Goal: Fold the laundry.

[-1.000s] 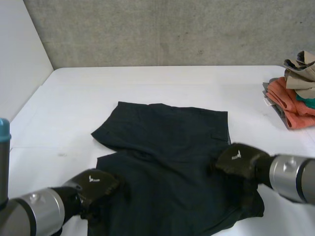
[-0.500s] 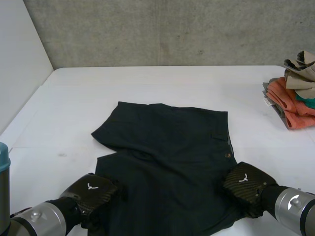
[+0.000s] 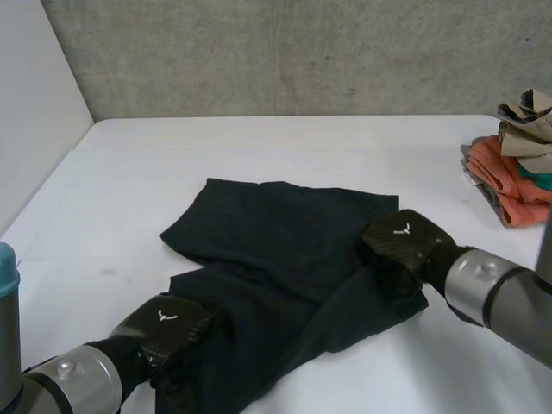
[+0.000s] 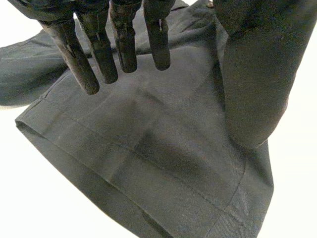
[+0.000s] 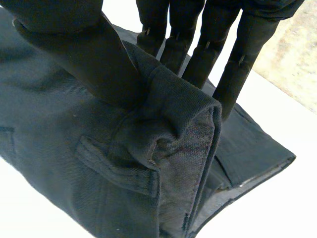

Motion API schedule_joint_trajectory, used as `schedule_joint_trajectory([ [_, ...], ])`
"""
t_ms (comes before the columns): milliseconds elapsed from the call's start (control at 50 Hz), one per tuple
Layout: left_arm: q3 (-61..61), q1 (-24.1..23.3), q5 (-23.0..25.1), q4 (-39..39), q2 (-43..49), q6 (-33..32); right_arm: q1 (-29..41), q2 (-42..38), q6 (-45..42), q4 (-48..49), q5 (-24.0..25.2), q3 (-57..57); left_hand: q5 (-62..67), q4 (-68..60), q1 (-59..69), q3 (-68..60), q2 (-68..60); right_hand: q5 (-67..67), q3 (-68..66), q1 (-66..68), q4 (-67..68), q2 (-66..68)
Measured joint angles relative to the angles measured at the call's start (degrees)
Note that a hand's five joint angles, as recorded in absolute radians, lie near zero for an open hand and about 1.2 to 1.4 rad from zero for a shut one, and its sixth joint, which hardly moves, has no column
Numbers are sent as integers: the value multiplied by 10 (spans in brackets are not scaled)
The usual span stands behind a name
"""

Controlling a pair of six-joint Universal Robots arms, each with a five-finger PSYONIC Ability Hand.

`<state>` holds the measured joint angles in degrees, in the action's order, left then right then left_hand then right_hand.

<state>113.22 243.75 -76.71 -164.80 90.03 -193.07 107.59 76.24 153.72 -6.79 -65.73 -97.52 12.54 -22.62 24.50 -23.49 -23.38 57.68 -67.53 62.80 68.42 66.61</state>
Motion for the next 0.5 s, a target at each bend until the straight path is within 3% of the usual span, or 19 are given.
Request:
schedule_joint_trajectory([
  [160,-22,-11,-9,8,29,23,18,-47,22,7,-75,46,2,-1,0,0,0,1,0,0,0,0],
  [500,-52,-31,-60,30,84,24,19,-50,27,51,-107,32,51,-51,28,-39,-39,1,-3,0,1,0],
])
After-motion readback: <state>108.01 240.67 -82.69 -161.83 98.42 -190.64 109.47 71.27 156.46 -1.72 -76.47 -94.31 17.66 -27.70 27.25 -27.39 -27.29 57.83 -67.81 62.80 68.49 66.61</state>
